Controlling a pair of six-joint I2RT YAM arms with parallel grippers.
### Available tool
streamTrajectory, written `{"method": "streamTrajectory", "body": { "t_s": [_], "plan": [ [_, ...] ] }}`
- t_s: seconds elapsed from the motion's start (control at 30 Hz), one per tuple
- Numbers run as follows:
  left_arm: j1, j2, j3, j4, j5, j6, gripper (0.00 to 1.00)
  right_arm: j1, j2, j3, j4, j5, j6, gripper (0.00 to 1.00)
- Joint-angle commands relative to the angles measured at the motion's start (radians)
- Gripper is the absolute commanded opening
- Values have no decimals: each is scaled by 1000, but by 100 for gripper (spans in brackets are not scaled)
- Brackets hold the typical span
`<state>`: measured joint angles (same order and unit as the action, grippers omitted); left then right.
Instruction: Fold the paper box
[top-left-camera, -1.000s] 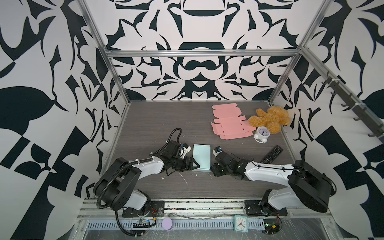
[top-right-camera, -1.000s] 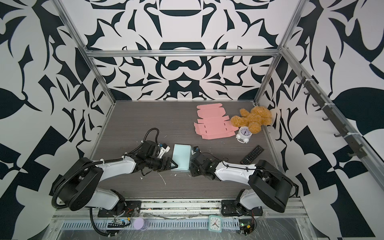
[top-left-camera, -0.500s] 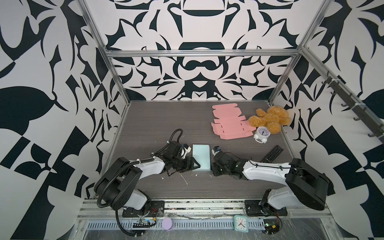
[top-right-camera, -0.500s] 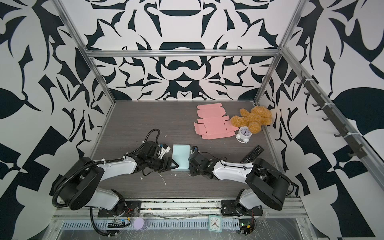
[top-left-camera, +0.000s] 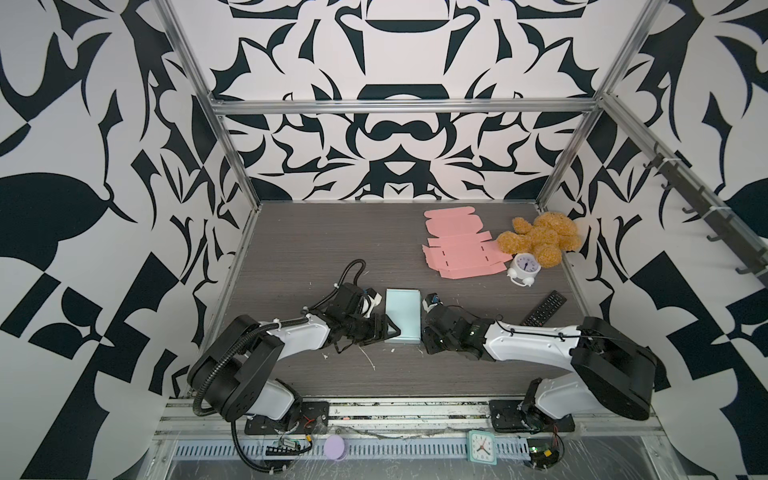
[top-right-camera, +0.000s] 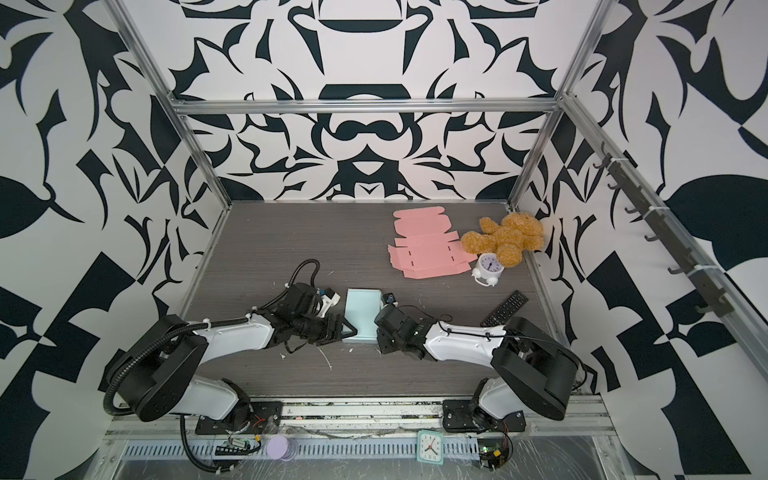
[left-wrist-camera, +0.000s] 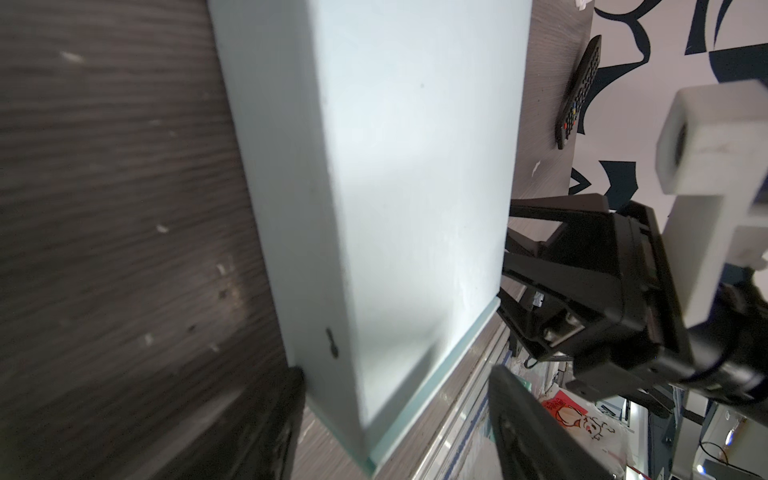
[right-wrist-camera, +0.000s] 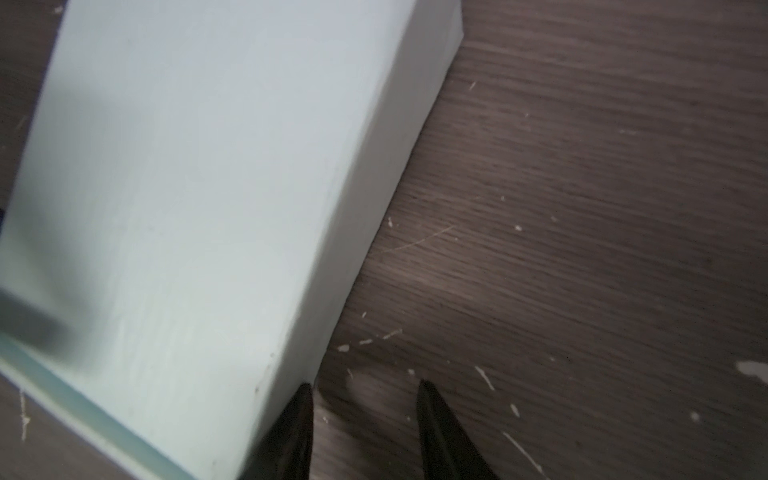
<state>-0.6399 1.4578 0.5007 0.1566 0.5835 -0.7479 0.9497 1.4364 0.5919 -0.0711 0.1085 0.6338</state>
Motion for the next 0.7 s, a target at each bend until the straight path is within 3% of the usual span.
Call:
{"method": "streamTrajectory", "body": {
  "t_s": [0.0,0.2,0.67],
  "plan": [
    [-35,-9,-11,80,57,2,72,46,-38,8,170,-153,8,44],
    [-26,-29,-11,-6,16,51,73,16,-91,-47,78,-84,1,45],
    [23,-101,-17,-99,-14,99,76,-144,-158,-90,-19,-93,-71,39]
  ]
}}
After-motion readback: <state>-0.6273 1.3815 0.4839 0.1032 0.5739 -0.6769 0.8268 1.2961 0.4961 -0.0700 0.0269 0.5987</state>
